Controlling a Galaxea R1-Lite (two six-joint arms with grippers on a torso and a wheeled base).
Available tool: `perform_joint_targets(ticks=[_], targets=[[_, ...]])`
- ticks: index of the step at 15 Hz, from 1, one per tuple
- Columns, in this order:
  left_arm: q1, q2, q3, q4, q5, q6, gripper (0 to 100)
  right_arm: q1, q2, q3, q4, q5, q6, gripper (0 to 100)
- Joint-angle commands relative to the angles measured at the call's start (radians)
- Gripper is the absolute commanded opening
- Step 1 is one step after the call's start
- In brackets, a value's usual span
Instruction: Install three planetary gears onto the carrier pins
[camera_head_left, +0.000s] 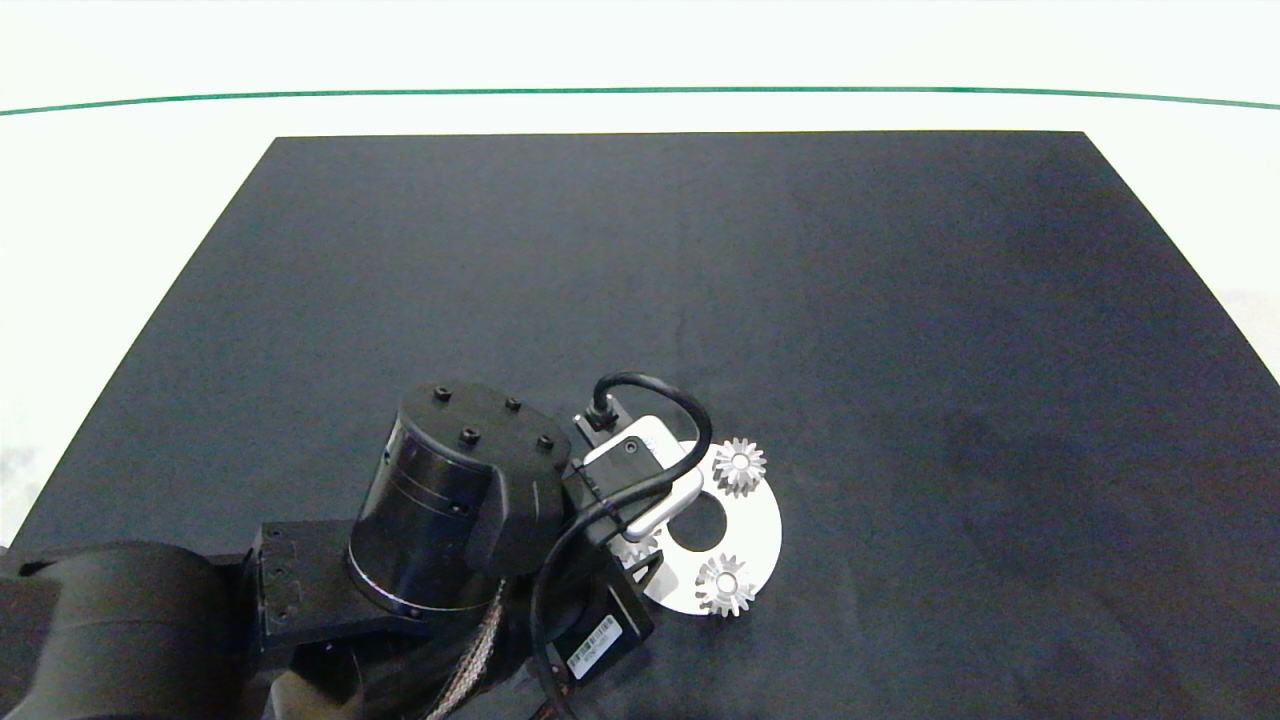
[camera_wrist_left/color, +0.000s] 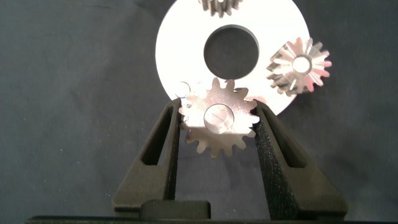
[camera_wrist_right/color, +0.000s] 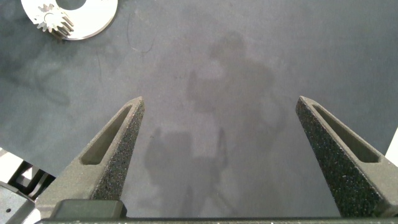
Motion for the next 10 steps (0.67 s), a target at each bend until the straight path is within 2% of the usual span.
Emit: perform_joint_targets(ticks=[1, 10], targets=[[0.001, 0.008, -0.036, 0.052, 0.002, 0.003, 0, 0.0, 0.0, -0.001, 0.003, -0.001, -0.002, 100], [0.008, 0.066, -0.086, 0.057, 0.004, 0.003, 0, 0.002, -0.002, -0.001, 0.003, -0.001, -0.002, 100]])
